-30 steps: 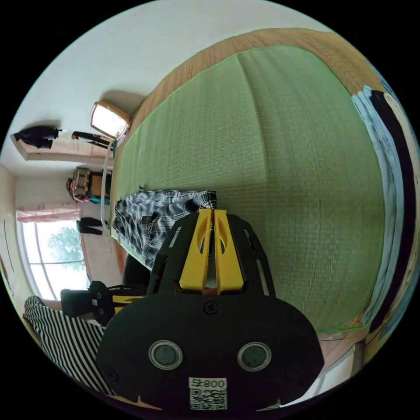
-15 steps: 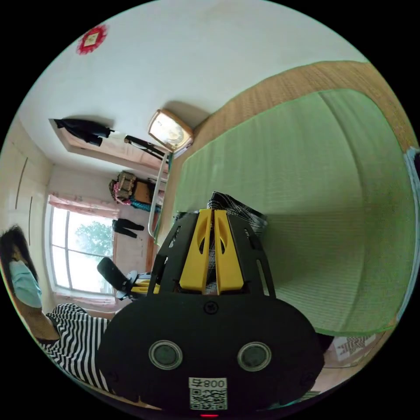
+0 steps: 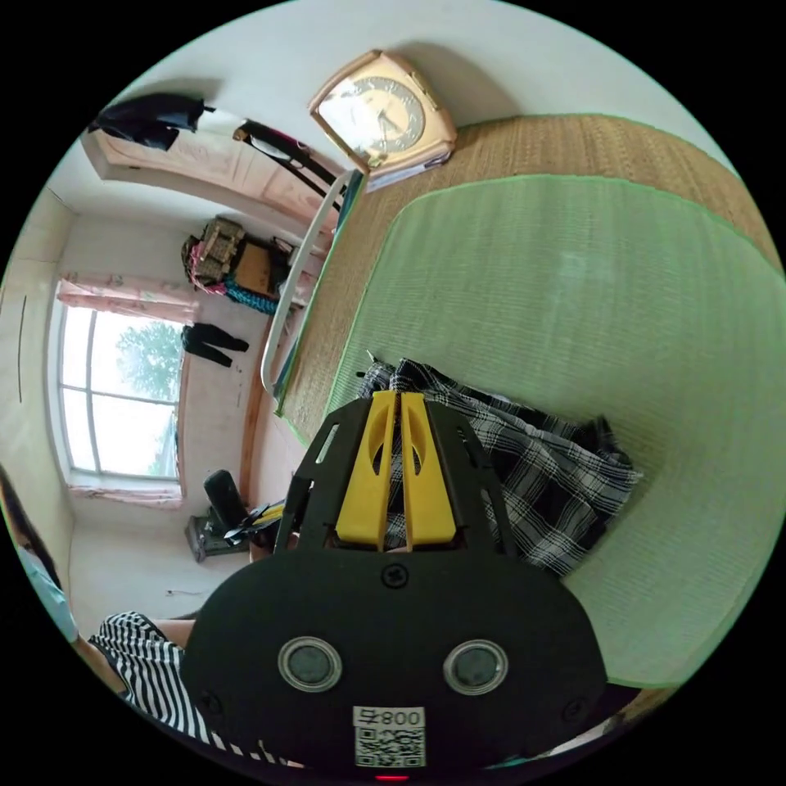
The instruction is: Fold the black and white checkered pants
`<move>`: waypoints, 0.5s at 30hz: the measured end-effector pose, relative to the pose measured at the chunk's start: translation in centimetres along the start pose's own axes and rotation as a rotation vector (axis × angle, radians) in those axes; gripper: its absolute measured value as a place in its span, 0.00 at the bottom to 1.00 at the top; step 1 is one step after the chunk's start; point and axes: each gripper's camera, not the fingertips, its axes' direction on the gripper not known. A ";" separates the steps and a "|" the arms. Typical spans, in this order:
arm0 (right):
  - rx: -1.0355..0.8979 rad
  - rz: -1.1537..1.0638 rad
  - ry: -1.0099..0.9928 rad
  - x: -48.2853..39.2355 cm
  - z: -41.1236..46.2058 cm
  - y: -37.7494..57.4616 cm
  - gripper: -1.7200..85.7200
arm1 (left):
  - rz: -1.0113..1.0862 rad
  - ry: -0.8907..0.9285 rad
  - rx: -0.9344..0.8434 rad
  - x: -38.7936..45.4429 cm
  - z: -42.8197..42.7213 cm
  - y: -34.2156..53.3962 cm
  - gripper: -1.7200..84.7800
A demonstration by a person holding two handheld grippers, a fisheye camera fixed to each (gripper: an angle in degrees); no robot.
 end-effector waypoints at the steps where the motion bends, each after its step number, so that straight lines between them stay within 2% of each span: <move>1: -0.010 -0.002 0.005 -0.6 0.8 -0.6 0.03 | -0.031 0.009 0.012 -2.4 -1.5 0.0 0.04; 11: -0.100 -0.027 0.060 -8.4 11.5 -9.1 0.03 | -0.159 0.030 0.092 -16.8 -11.1 -0.6 0.04; 15: -0.132 -0.016 0.074 -10.4 15.2 -12.0 0.03 | -0.216 0.091 0.113 -21.8 -13.8 -0.5 0.04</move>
